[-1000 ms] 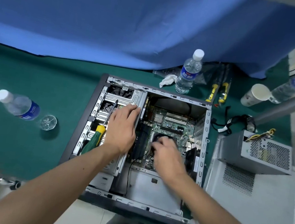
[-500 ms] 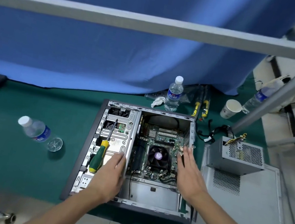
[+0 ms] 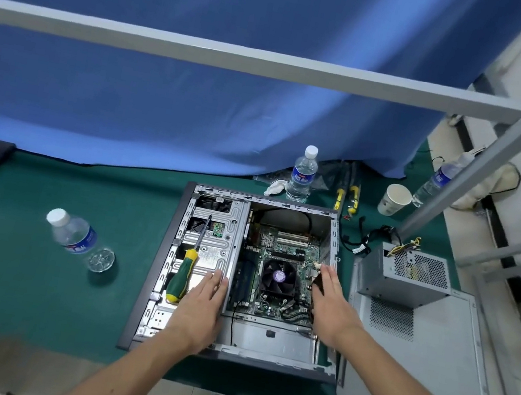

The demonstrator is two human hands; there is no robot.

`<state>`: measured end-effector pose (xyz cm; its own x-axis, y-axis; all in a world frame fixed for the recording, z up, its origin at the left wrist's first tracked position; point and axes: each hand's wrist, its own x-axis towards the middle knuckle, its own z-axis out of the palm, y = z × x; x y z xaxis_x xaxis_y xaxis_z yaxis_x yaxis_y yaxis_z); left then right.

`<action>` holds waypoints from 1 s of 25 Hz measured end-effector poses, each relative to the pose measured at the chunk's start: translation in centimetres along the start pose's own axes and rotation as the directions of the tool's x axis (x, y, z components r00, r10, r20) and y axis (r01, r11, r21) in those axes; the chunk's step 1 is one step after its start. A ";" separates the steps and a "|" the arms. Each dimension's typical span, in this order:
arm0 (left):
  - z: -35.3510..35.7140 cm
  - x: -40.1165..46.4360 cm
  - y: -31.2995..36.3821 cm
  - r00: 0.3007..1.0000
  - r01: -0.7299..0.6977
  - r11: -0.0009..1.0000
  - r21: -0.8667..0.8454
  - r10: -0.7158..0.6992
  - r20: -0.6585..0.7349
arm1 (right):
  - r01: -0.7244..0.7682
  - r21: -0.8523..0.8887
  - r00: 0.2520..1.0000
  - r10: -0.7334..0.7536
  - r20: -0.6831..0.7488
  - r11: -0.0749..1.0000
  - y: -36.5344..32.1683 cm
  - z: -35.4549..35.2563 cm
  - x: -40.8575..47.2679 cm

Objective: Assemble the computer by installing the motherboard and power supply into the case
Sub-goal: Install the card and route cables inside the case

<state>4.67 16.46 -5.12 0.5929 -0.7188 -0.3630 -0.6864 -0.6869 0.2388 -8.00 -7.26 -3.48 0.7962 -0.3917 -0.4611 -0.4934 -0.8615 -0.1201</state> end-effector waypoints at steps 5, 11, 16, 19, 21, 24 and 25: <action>0.1 0.2 -0.6 1.000 0.003 1.000 0.011 -0.003 0.022 | 0.031 -0.011 0.999 -0.031 0.038 0.999 0.0 0.2 0.1; -0.9 1.0 -0.9 0.992 -0.024 0.994 0.107 0.011 0.125 | 0.082 -0.012 0.997 -0.082 0.012 0.997 1.2 -0.9 1.0; -1.5 1.8 -0.6 0.988 -0.012 0.994 0.107 -0.004 0.153 | 0.097 -0.063 0.995 -0.098 -0.017 0.993 1.0 -1.3 1.4; -1.9 2.2 -0.5 0.990 -0.003 0.996 0.094 -0.010 0.138 | 0.120 -0.097 0.993 -0.120 0.006 0.988 1.0 -1.7 1.3; -1.9 2.0 -0.2 0.987 0.019 0.997 0.076 -0.031 0.160 | 0.123 -0.108 0.992 -0.120 0.040 0.987 1.0 -1.8 0.9; -2.1 1.9 0.3 0.976 0.047 0.996 0.081 -0.063 0.210 | 0.144 -0.124 0.988 -0.136 0.074 0.982 1.2 -2.0 0.4; -2.4 2.2 0.5 0.969 0.054 0.995 0.089 -0.074 0.236 | 0.152 -0.126 0.986 -0.143 0.083 0.980 1.3 -2.1 0.3</action>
<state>6.57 14.28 -3.65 0.5257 -0.6204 -0.5820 -0.6880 -0.7125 0.1380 -7.67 -9.18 -1.90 0.8266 -0.2366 -0.5106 -0.3183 -0.9448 -0.0774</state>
